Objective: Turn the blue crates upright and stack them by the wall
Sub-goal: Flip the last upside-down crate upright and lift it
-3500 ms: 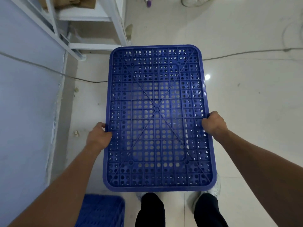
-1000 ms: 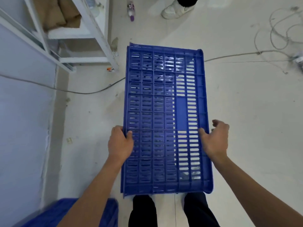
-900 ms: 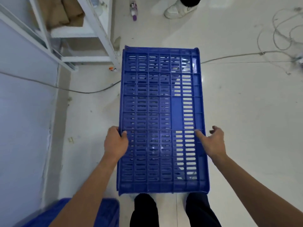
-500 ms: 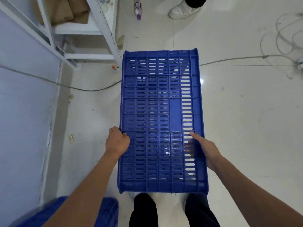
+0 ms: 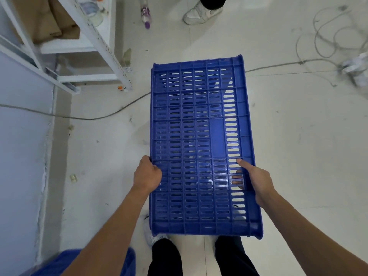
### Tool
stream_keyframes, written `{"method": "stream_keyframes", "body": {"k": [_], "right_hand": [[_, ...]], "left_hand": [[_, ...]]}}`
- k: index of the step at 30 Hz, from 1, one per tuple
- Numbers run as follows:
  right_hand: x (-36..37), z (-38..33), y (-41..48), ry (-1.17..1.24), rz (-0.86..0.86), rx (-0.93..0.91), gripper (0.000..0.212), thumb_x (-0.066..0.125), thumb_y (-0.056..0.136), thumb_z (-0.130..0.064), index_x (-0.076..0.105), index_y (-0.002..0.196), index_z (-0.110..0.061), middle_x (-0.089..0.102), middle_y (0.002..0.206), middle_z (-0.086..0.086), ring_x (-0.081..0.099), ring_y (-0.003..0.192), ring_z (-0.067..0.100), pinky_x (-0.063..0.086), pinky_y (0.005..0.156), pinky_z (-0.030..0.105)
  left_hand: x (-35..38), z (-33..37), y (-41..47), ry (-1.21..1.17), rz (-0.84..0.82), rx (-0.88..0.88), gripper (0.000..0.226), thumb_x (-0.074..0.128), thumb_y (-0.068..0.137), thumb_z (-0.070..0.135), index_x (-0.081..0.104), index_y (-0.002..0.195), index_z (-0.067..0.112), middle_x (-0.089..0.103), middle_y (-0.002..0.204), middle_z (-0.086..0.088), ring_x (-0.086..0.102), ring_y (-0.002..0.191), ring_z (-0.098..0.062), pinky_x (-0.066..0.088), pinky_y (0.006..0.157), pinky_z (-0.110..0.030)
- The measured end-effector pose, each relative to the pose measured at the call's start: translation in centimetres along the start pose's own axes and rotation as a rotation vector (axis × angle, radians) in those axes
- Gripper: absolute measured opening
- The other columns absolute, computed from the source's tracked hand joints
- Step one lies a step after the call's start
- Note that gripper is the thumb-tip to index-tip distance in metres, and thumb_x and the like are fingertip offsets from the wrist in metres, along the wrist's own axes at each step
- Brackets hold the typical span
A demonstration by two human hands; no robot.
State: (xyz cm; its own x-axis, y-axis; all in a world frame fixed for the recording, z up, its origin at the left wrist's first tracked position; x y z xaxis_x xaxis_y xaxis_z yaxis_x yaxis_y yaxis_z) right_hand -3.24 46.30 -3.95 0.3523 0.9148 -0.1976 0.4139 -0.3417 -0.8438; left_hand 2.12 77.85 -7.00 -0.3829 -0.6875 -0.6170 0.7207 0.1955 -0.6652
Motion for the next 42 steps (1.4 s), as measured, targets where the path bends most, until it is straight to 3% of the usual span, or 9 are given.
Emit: {"method": "stream_keyframes", "body": {"k": [4,8,11,15,21,26,33,39,42], "right_hand": [[-3.1,-2.4,-0.4,0.018,0.028,-0.066,0.025,0.072,0.087,-0.036,0.062,0.08,-0.013,0.066,0.074,-0.001,0.062,0.051,0.009,0.041,0.034,0.013],[-5.2,-4.1,-0.5,-0.036,0.046,-0.135,0.036,0.074,0.084,-0.039,0.067,0.092,-0.005,0.073,0.071,0.008,0.071,0.055,0.017,0.048,0.041,0.015],[-5.6,-4.3,-0.7,-0.055,0.051,-0.182,0.037,0.076,0.083,-0.038,0.071,0.091,-0.002,0.076,0.076,0.013,0.075,0.062,0.024,0.056,0.054,0.028],[-4.7,-4.5,-1.9,-0.092,0.017,-0.219,0.028,0.072,0.088,-0.036,0.068,0.075,-0.011,0.072,0.065,0.005,0.068,0.047,0.009,0.046,0.04,0.015],[0.0,-3.4,-3.6,-0.186,-0.114,-0.207,0.026,0.065,0.094,-0.03,0.07,0.09,-0.005,0.077,0.079,0.008,0.075,0.066,0.017,0.062,0.065,0.041],[6.2,-2.2,-5.2,-0.339,-0.272,-0.236,0.051,0.062,0.081,-0.054,0.068,0.094,-0.005,0.071,0.09,0.022,0.071,0.082,0.036,0.06,0.073,0.05],[17.2,-1.4,-7.3,-0.658,-0.43,-0.385,0.015,0.057,0.087,-0.023,0.056,0.076,-0.013,0.061,0.072,0.003,0.055,0.063,0.018,0.041,0.053,0.03],[22.8,1.4,-7.2,-0.725,-0.589,-0.343,0.031,0.055,0.094,-0.037,0.062,0.116,-0.015,0.071,0.097,0.004,0.067,0.082,0.02,0.055,0.075,0.041],[22.0,3.0,-4.5,-0.79,-0.518,-0.201,0.059,0.052,0.097,-0.041,0.034,0.149,-0.021,0.07,0.098,0.001,0.065,0.07,0.02,0.054,0.06,0.035]], "left_hand": [[2.3,2.7,-0.2,-0.036,-0.044,-0.005,0.011,0.041,0.099,0.012,0.043,0.11,0.015,0.06,0.099,-0.008,0.061,0.084,-0.023,0.052,0.068,-0.035],[4.3,4.6,-0.4,-0.096,-0.072,-0.032,0.019,0.039,0.101,0.011,0.045,0.119,0.013,0.056,0.093,-0.001,0.055,0.076,-0.014,0.041,0.057,-0.026],[5.0,4.8,-0.5,-0.047,-0.076,-0.063,0.021,0.04,0.099,0.013,0.047,0.119,0.014,0.059,0.102,-0.005,0.059,0.086,-0.023,0.047,0.07,-0.032],[5.2,3.9,-0.3,-0.02,-0.074,-0.081,0.03,0.046,0.09,0.026,0.053,0.117,0.013,0.066,0.108,-0.007,0.065,0.087,-0.024,0.056,0.081,-0.04],[2.1,5.9,-3.7,-0.026,0.184,0.106,0.044,0.048,0.097,0.019,0.042,0.141,0.013,0.047,0.137,-0.005,0.057,0.107,-0.018,0.045,0.09,-0.031],[-0.4,8.2,-6.5,-0.211,0.142,0.339,0.018,0.055,0.098,0.028,0.067,0.111,0.025,0.064,0.111,0.01,0.059,0.098,0.0,0.049,0.088,-0.024],[-3.1,6.3,-4.1,-0.245,0.095,0.211,0.043,0.066,0.088,0.048,0.058,0.122,0.022,0.063,0.106,0.011,0.062,0.091,-0.004,0.052,0.086,-0.029],[-6.1,-0.4,-0.3,-0.289,0.067,-0.051,0.031,0.069,0.08,0.019,0.054,0.106,0.012,0.066,0.103,-0.002,0.065,0.092,-0.02,0.056,0.087,-0.041],[-6.4,-5.4,2.1,-0.353,0.013,-0.165,0.039,0.065,0.07,0.024,0.063,0.106,0.009,0.072,0.101,-0.008,0.071,0.086,-0.023,0.06,0.08,-0.046]]}}
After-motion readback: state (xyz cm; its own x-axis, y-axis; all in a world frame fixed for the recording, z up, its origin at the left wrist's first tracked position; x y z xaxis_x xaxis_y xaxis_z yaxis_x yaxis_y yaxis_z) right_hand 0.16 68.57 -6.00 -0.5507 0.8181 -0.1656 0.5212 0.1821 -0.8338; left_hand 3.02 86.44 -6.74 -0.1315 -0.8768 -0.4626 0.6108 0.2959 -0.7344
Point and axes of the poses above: each hand's wrist, its own y-axis towards the middle knuckle, its own x-axis out of the palm, z = x × y, the point moved 3 cm from there along y, towards the middle knuckle
